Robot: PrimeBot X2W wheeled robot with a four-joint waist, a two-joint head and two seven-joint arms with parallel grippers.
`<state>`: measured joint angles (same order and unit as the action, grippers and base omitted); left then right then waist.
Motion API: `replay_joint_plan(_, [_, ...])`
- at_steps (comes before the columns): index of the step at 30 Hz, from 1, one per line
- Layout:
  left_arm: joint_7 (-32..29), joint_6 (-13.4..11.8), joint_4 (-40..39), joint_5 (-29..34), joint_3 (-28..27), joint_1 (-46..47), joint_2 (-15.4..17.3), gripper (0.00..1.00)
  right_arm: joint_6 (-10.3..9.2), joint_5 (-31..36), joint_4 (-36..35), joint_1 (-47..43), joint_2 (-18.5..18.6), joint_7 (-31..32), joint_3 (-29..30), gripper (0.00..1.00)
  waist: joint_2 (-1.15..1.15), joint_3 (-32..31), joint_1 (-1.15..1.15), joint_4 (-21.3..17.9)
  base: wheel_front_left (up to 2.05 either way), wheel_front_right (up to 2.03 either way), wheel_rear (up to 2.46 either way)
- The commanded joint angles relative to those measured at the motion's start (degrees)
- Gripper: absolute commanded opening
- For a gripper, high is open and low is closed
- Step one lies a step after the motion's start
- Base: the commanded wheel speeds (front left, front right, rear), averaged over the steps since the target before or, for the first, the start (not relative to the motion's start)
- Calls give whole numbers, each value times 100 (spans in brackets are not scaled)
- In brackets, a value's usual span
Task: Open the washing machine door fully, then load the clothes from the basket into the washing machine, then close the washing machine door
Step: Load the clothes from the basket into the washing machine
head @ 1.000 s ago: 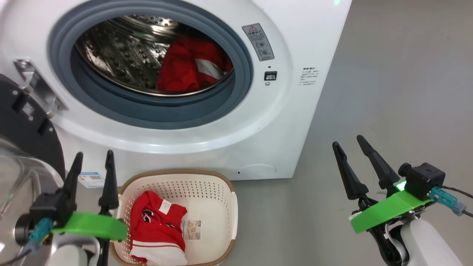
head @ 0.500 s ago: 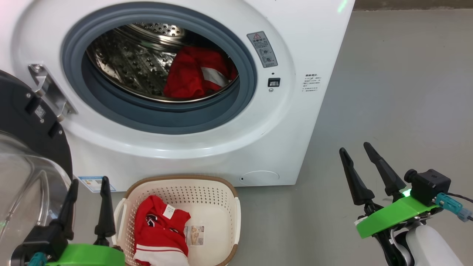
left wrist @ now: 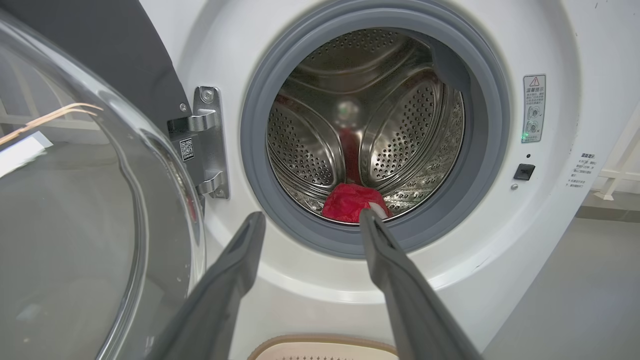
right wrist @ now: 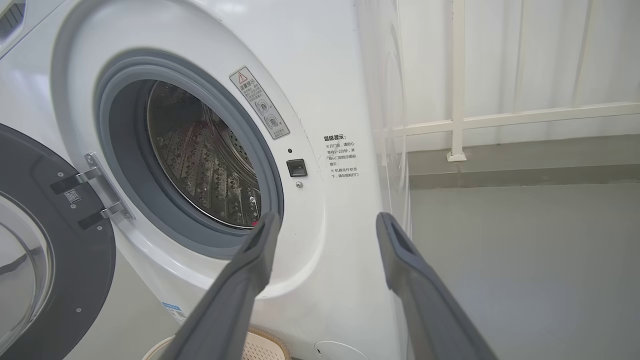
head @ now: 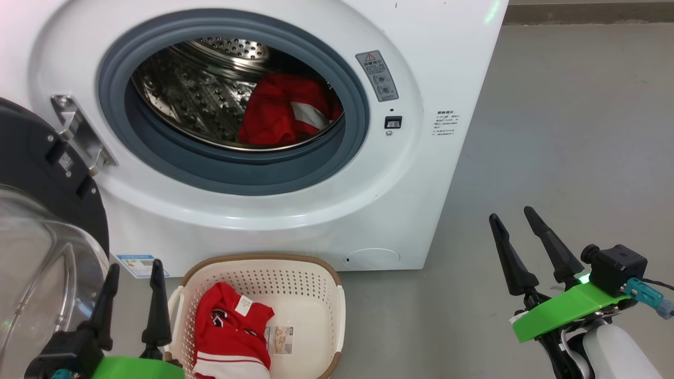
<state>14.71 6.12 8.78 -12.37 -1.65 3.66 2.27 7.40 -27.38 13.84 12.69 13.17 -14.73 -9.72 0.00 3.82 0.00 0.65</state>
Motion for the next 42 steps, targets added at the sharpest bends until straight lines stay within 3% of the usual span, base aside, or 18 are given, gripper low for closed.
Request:
replay_joint_plan(1, [29,-57,-175,-27,-156,29,75,100,9,26,-130,-69,70,-27,-99,100,0,-7,0,-3,0,0,0])
replay_joint_plan(28, [29,-121,-252,-37,-108,51,66,100,9,17,-163,-27,91,-27,-149,100,0,114,0,-20,0,0,0])
replay_joint_plan(42, [29,-108,-189,-49,-33,298,68,100,9,28,-261,163,65,-27,-150,100,0,626,0,-111,0,0,0])
